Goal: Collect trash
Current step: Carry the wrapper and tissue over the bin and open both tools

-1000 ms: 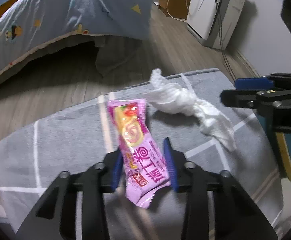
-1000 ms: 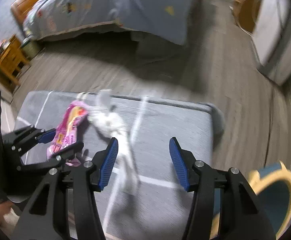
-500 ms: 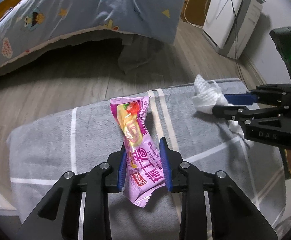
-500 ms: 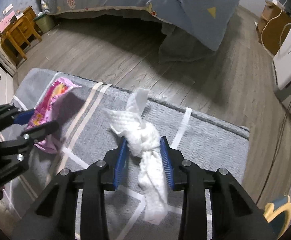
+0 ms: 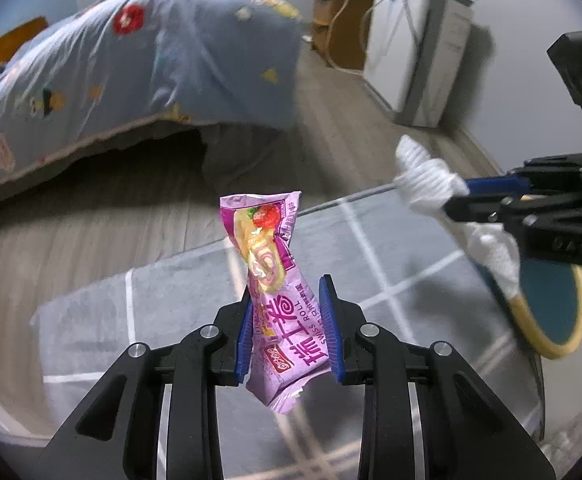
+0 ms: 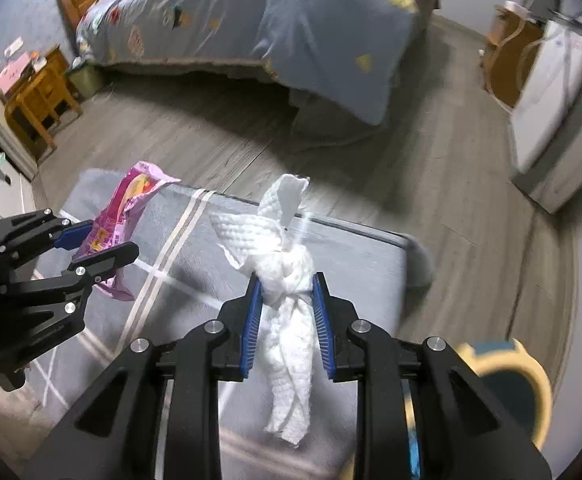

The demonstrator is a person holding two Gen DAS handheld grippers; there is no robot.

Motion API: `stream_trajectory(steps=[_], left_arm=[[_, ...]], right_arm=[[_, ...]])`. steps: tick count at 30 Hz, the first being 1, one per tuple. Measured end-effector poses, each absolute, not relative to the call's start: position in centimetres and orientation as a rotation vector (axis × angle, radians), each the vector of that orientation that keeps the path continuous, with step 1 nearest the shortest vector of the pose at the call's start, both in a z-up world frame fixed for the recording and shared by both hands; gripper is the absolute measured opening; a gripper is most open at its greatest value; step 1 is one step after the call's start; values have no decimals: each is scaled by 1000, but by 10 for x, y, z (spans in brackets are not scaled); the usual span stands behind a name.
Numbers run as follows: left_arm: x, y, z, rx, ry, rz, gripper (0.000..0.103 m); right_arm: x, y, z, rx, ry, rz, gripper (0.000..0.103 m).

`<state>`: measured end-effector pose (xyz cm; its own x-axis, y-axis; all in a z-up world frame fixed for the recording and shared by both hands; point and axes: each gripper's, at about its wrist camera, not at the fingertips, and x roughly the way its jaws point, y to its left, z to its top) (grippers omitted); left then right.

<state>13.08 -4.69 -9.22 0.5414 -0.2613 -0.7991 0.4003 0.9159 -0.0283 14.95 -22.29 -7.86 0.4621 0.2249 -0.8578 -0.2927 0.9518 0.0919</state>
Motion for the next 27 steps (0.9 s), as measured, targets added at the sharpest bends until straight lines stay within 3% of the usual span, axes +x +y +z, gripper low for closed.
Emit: stream_trajectory(steps=[10, 27], left_arm=[[87, -107, -51, 187, 875, -518, 31], [16, -253, -59, 353, 926, -788, 32]], right_arm=[[65, -330, -64, 80, 1042, 169, 25], [-18, -443, -75, 220, 1057, -5, 25]])
